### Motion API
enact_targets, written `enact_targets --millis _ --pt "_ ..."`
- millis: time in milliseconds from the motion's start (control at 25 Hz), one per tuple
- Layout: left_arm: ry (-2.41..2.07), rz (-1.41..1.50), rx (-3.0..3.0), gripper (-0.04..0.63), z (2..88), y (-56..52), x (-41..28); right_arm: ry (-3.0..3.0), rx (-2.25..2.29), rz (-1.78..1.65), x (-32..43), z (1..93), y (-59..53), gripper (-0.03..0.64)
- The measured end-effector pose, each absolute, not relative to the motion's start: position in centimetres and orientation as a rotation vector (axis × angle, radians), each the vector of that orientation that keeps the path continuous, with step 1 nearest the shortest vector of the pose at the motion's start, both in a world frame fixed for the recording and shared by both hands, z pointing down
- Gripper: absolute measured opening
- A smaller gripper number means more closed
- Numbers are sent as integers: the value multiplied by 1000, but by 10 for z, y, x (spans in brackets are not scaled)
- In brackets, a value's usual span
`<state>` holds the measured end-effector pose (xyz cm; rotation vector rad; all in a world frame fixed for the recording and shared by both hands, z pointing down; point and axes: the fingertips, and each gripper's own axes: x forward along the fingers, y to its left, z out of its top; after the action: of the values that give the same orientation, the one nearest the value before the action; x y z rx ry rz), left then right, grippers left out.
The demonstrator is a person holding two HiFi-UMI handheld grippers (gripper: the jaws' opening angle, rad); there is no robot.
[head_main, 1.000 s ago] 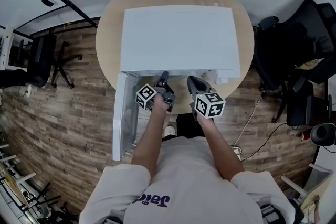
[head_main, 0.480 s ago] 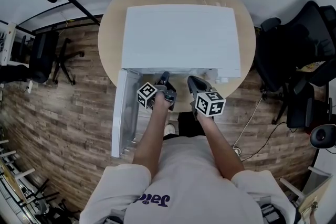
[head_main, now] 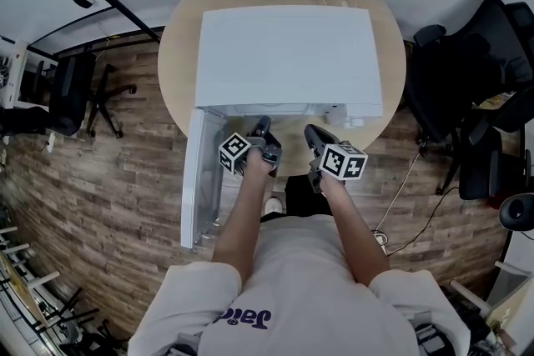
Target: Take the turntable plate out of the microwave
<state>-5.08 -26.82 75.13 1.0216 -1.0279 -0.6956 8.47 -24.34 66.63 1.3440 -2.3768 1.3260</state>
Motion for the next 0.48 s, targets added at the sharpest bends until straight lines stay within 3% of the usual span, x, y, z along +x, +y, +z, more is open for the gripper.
enact_targets --millis 480 --pt "-998 -712 1052 63 739 -262 -46 -2421 1353 1624 79 692 -224 21"
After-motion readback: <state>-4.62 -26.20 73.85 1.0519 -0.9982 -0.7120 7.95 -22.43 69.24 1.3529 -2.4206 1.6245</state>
